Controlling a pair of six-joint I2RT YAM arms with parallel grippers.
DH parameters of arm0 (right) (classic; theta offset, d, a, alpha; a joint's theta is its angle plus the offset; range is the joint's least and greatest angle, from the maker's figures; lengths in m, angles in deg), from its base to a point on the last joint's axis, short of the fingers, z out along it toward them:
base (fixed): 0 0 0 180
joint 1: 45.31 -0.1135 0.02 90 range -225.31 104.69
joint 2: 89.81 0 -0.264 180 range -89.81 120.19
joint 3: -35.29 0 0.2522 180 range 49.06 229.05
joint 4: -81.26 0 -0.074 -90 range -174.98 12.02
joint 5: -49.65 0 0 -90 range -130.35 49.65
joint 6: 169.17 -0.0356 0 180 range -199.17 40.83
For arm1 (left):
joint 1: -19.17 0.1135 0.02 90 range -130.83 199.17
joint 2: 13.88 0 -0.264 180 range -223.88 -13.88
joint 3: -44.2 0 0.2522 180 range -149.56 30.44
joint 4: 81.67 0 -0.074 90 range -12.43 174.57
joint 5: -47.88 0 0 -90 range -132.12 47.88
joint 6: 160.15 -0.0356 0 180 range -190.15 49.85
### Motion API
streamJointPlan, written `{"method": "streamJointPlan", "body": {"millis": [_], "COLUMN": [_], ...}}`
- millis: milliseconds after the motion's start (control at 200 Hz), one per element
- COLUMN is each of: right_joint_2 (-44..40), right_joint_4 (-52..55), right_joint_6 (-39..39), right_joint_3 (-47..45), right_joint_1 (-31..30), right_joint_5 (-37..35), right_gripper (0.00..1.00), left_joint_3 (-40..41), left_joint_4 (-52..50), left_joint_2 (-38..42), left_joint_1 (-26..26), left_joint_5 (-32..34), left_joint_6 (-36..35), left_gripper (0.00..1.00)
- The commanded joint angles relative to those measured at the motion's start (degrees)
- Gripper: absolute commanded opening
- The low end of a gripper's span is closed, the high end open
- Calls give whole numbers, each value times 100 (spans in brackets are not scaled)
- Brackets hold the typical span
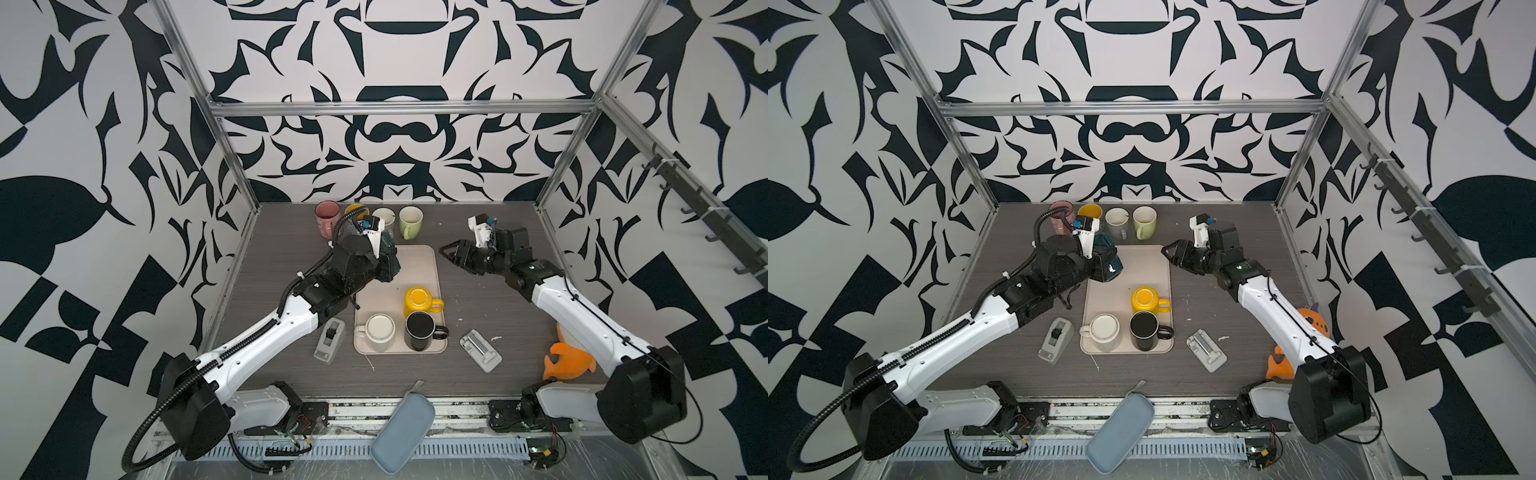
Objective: Turn the mug right side up
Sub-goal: Place the mug at the top-center of the table.
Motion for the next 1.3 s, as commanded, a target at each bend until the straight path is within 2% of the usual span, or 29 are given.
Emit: {"method": "streamJointPlan", "body": {"millis": [0,195,435,720,990,1295], "right_joint_2": [-182,-186,-32,156,483,902], "right_joint_4": [158,283,660,1294,2202,3115], "right_joint_6": [370,690,1215,1932,2681,3282], "right_joint_3": [461,890,1469,2234,2758,3181], "right_joint_1": [-54,-106,-193,-195,-511,-932], "right_joint_5": [121,427,830,1347,1409,596], "right_gripper": [51,53,56,60,62,62], "left_joint_3": [131,344,494,694,786,855], "left_joint_4": [921,1530,2220,2623,2595,2708], "left_joint_2": [252,214,-48,-347,-497,-588], "left_joint_1": [-282,-797,-1239,-1386,-1400,-1396], "left_joint_5": [1006,1724,2206,2334,2317,2308], "left_joint_6": [-1404,-2741,-4482,-6085,-7040,-7470], "left_gripper": [0,0,0,0,0,0]}}
